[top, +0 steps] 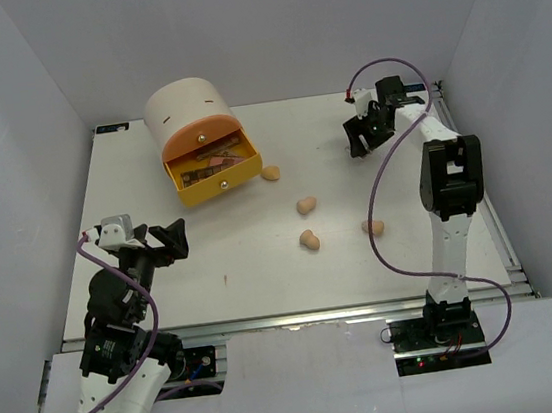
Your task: Organize the makeup
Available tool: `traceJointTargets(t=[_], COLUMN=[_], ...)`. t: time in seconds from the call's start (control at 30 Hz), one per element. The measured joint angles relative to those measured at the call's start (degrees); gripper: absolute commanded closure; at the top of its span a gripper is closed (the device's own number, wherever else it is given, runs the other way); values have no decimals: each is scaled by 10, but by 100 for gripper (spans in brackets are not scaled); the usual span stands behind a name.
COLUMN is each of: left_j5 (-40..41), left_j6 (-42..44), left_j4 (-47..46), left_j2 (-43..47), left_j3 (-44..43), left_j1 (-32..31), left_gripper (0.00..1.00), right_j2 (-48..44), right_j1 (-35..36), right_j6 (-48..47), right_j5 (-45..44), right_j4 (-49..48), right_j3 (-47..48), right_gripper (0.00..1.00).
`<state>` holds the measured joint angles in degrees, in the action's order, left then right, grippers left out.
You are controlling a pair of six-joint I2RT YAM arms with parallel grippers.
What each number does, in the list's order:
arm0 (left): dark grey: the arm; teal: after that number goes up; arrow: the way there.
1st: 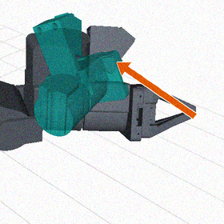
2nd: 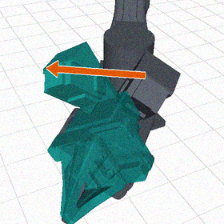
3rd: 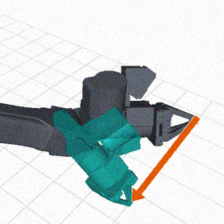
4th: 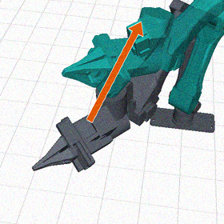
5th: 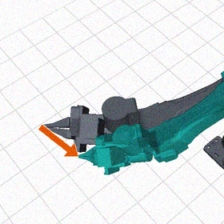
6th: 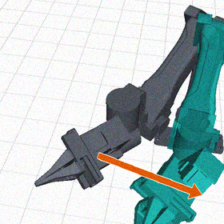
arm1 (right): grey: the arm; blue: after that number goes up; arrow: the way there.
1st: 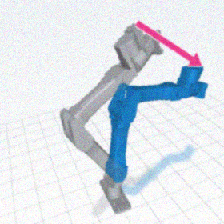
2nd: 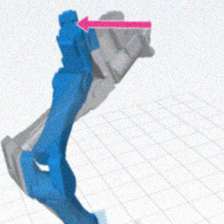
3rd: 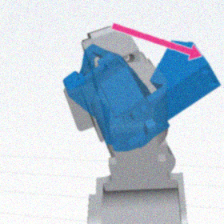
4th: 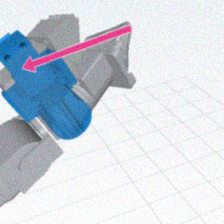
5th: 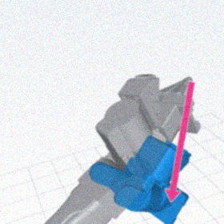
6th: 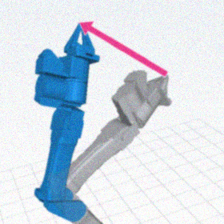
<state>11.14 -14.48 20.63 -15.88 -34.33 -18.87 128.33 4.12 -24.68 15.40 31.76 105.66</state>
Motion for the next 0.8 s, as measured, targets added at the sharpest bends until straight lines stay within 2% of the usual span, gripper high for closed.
traceJointTargets(t=[0.2, 0.4, 0.57, 0.7, 0.8], left_j5=[0, 2, 4, 6, 8], left_j6=[0, 0, -1, -1, -2], left_j4=[1, 1, 1, 2, 2], left_j2=[10, 20, 20, 20, 20], left_j3=[0, 0, 0, 0, 0], left_j1=[0, 0, 0, 0, 0], left_gripper=[2, 2, 2, 2, 2], right_j2=[-177, -294, -269, -191, -146], right_j1=[84, 267, 385, 417, 423], right_j6=[-1, 10, 35, 67, 92], right_j5=[41, 44, 18, -26, -73], right_j4=[-7, -34, -28, -37, -63], right_j3=[-108, -112, -27, 81, 109], right_gripper=[76, 77, 72, 71, 70])
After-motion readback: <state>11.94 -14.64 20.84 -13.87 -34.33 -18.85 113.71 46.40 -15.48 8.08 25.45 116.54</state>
